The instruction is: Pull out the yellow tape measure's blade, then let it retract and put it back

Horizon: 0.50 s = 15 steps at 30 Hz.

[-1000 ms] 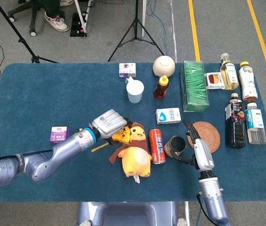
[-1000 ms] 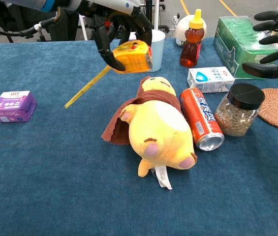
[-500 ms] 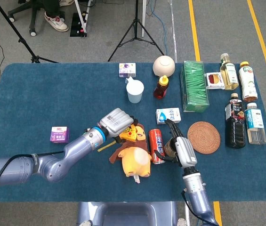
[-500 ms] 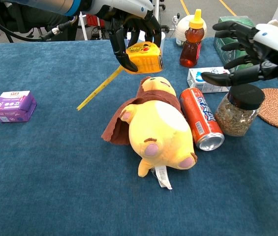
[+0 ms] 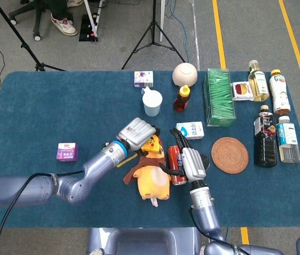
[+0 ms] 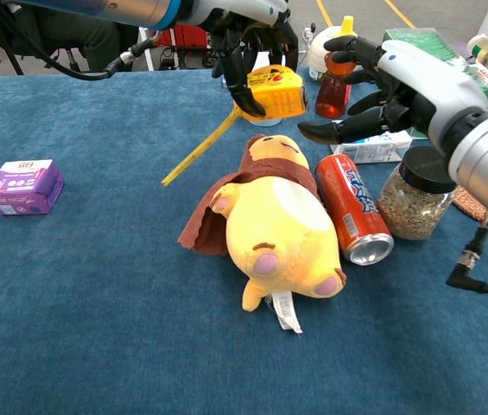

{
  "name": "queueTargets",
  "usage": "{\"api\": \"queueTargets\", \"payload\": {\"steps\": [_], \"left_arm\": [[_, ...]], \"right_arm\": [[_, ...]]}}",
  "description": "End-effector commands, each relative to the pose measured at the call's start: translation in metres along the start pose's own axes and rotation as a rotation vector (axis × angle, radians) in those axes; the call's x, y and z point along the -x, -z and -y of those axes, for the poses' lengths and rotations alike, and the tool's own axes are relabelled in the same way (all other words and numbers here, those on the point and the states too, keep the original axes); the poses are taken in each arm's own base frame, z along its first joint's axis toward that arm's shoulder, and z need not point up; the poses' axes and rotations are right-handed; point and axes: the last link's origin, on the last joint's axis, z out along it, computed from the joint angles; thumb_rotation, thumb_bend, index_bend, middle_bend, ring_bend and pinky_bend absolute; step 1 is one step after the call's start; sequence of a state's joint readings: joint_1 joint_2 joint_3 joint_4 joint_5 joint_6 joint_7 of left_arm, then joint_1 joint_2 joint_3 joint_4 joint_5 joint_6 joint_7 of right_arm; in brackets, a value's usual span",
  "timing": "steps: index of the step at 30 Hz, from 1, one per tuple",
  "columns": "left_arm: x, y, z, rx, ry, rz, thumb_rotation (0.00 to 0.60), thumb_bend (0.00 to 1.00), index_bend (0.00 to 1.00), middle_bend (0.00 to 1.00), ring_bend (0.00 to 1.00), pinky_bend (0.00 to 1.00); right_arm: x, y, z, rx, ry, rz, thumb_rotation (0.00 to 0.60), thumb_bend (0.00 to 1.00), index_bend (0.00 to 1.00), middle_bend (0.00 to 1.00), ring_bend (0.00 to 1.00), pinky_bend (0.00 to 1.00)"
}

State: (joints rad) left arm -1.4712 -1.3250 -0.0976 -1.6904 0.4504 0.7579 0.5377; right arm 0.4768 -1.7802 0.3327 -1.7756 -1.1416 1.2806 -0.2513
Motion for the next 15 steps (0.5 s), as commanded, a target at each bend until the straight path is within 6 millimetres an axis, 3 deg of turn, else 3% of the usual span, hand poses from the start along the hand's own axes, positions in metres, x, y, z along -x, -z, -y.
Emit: {"api": "queueTargets", "payload": {"steps": [1,15], "left_arm": [[-0.001,-0.005,-0.008,-0.007,0.004,-0.012,0.600,0.34,0.57,0.45,0.45,0.55],[0.004,-0.009,-0.019,-0.001,0.004,0.024,0.600,0.34,0.57,0.45,0.45,0.56]], "right_arm": [[0.003,-0.003,0.000,0.010,0.003,-0.008,0.505,0.27,0.00,0.04,0.09,0.20],[0.007,-0.012,-0.001,0.023,0.008,-0.030,0.504,0.27,0.00,0.04,0.09,0.20]]}}
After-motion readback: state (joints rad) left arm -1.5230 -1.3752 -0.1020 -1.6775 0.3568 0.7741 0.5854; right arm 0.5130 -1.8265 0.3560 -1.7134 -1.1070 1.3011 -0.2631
